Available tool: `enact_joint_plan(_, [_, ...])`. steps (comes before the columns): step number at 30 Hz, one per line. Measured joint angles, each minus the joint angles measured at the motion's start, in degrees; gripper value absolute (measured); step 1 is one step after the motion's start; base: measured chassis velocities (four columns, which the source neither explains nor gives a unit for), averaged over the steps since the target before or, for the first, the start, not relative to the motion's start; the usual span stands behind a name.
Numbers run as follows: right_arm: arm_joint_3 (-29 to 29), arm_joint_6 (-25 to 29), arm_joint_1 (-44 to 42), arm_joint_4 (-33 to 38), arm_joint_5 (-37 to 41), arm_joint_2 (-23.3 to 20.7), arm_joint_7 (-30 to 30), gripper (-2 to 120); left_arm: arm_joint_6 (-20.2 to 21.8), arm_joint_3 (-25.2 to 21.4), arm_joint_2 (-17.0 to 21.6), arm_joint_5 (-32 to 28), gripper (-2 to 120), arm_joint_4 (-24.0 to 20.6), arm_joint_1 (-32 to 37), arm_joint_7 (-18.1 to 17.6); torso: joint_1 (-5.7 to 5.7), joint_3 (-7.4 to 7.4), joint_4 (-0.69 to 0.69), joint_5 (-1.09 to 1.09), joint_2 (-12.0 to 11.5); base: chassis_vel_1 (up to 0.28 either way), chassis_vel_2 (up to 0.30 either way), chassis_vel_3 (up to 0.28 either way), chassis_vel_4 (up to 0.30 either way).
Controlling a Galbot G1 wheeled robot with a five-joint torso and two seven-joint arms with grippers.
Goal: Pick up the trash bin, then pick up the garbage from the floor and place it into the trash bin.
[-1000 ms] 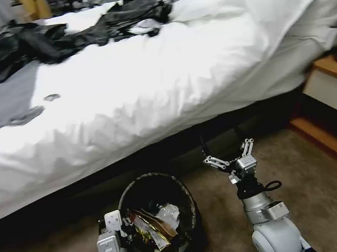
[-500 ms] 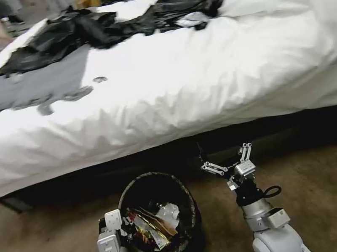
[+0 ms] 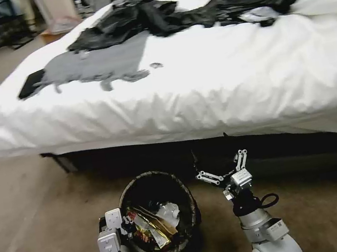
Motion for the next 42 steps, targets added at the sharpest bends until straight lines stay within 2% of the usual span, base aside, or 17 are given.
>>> enact_joint_plan(37, [1.31, 0.14, 0.83, 0.24, 0.46, 0.02, -1.15, 100, -2.13, -0.29, 0.13, -1.06, 0, 3.79, -6.88, 1.15, 0.00, 0.01, -0.01, 0.00, 0.00, 0.125, 0.123, 0.125, 0.125])
enact_joint_plan(42, [1.34, -0.25, 1.40, -0.04, 0.86, -0.09, -1.18, 100, -4.66, -0.25, 0.16, -0.94, 0, 4.98, -7.46, 1.69, 0.00, 0.00, 0.00, 0.00, 0.00, 0.117, 0.109, 0.115, 0.109])
